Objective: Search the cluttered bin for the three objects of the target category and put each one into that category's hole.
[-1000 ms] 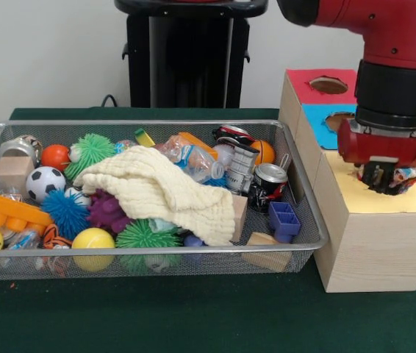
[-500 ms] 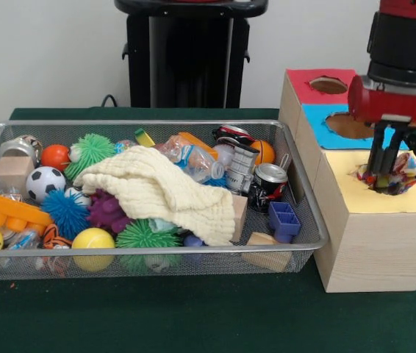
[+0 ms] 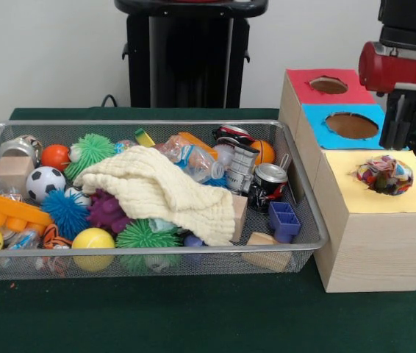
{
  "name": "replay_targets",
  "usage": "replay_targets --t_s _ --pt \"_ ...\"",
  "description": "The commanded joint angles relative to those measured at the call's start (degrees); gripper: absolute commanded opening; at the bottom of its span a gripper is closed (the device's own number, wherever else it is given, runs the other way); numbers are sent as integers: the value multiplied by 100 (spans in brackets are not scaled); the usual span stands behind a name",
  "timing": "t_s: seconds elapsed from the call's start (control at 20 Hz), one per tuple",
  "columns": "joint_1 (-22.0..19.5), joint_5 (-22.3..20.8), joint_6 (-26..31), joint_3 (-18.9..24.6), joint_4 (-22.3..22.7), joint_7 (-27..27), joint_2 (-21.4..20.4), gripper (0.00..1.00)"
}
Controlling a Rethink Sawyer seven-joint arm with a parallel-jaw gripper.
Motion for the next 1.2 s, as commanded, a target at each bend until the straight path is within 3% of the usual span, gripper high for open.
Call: replay_targets --t_s 0.05,1.0,1.2 --pt "-190 157 412 397 714 846 26 0" --pt "-79 451 147 439 623 1194 394 0" --pt "-84 582 96 496 789 1237 335 0"
